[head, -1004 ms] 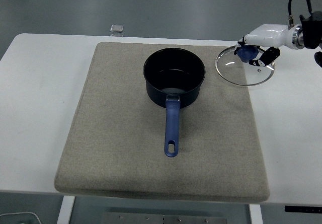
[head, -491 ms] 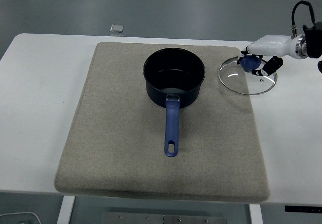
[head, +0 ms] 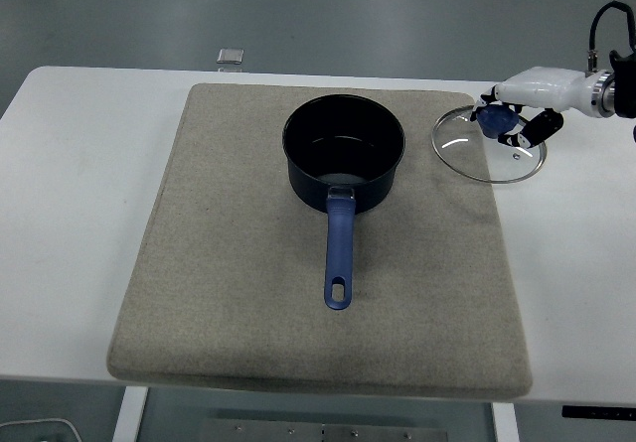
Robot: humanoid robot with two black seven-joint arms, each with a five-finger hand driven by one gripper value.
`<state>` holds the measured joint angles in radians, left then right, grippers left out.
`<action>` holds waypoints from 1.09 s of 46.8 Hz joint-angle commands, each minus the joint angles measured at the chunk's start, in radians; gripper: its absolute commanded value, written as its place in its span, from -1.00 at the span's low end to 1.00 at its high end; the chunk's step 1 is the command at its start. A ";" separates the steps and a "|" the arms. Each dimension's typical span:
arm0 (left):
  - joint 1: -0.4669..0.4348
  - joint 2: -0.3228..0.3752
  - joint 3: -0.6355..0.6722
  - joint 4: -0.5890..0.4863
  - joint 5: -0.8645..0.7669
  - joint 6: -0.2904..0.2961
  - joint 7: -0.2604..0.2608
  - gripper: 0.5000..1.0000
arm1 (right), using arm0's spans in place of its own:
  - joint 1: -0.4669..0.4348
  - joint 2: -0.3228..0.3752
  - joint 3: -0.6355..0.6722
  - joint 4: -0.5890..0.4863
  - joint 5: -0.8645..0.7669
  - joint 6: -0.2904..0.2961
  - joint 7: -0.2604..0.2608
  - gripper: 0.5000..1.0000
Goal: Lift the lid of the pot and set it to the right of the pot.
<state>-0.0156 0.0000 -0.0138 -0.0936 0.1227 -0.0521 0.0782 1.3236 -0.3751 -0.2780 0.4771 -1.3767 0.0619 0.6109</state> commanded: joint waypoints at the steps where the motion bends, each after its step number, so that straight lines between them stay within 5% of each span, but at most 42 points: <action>1: 0.000 0.000 0.000 0.000 0.000 0.000 0.000 1.00 | -0.007 0.002 0.000 0.000 0.004 -0.001 0.000 -1.00; 51: 0.000 0.000 0.000 0.000 0.000 0.000 0.000 1.00 | -0.053 0.016 -0.003 -0.002 0.070 -0.082 0.000 -1.00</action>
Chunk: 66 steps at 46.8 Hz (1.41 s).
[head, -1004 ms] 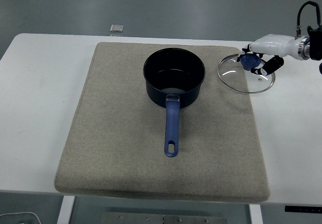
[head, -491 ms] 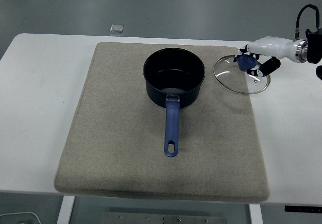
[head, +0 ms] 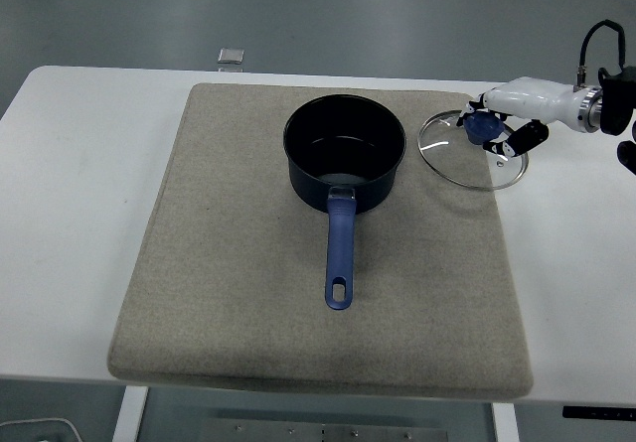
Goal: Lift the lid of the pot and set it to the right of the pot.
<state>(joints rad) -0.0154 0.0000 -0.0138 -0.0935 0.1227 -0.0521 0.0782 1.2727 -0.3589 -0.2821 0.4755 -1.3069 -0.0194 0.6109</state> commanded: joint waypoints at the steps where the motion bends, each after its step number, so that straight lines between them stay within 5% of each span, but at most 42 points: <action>1: 0.000 0.000 0.000 0.000 0.000 0.000 0.000 1.00 | -0.003 0.000 0.001 0.000 0.000 -0.002 0.000 -1.00; 66: 0.000 0.000 0.000 0.000 0.001 0.000 0.000 1.00 | -0.036 0.029 0.004 -0.003 0.003 -0.007 0.000 -1.00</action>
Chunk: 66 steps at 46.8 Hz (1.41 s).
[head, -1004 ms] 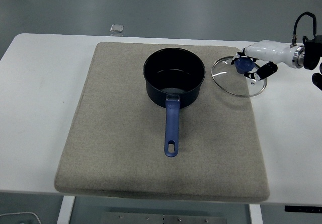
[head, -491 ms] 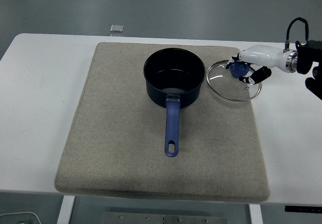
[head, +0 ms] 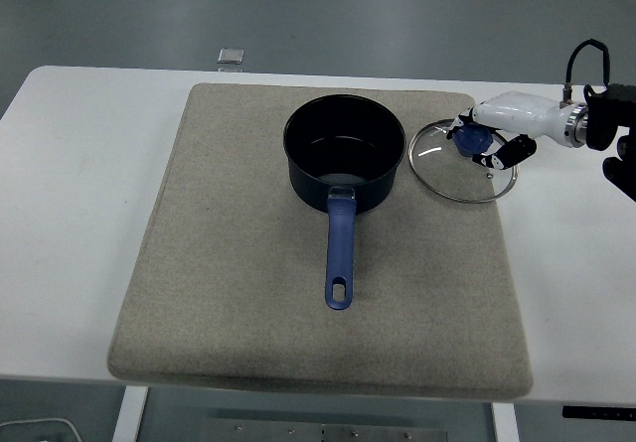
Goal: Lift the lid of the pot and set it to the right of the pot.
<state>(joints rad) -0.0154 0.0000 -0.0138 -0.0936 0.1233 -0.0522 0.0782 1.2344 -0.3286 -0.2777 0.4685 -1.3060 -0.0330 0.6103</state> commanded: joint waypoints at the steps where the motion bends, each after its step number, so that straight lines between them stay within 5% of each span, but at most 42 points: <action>1: 0.000 0.000 0.000 0.000 -0.001 0.000 0.000 1.00 | 0.002 -0.001 0.002 0.004 0.001 0.008 0.001 -1.00; 3: 0.000 0.000 0.000 0.000 -0.001 0.000 0.000 1.00 | 0.000 -0.003 0.002 0.005 0.002 0.015 0.001 -0.03; 4: 0.000 0.000 0.000 0.000 -0.001 0.000 0.000 1.00 | 0.002 -0.003 0.002 0.007 0.002 0.019 0.001 0.27; 7: 0.000 0.000 0.000 0.000 -0.001 0.000 0.000 1.00 | 0.000 -0.003 0.002 0.007 0.008 0.028 0.001 0.61; 30: 0.000 0.000 0.000 0.000 -0.001 0.000 0.000 1.00 | 0.011 -0.018 -0.006 0.009 0.008 0.038 0.001 0.64; 37: 0.000 0.000 0.000 -0.001 -0.001 0.000 0.000 1.00 | 0.016 -0.038 -0.009 0.009 0.005 0.090 0.001 0.64; 66: 0.000 0.000 0.000 -0.003 -0.001 0.000 0.000 1.00 | 0.088 -0.063 -0.015 0.044 0.005 0.133 0.001 0.64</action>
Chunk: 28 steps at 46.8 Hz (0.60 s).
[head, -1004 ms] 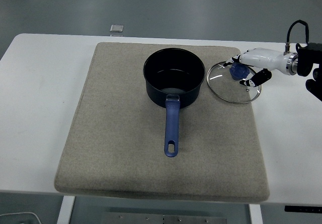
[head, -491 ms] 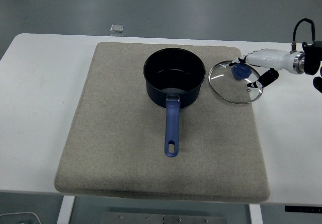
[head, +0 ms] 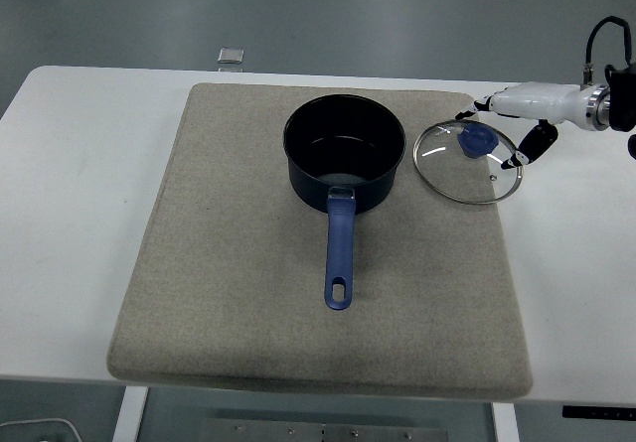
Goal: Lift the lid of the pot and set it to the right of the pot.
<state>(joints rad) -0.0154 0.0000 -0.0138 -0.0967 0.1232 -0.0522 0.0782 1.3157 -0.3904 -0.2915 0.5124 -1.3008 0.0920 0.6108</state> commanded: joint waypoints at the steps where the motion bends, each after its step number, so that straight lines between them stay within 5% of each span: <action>1: 0.000 0.000 0.000 0.000 -0.001 0.000 0.000 1.00 | 0.011 -0.002 -0.001 0.000 -0.001 0.011 0.000 0.64; 28: 0.000 0.000 0.000 -0.003 -0.001 0.000 0.000 1.00 | 0.158 -0.027 -0.005 0.005 0.006 0.041 0.000 0.65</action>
<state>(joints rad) -0.0153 0.0000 -0.0138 -0.0998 0.1228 -0.0522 0.0783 1.4563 -0.4255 -0.3060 0.5164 -1.2974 0.1384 0.6108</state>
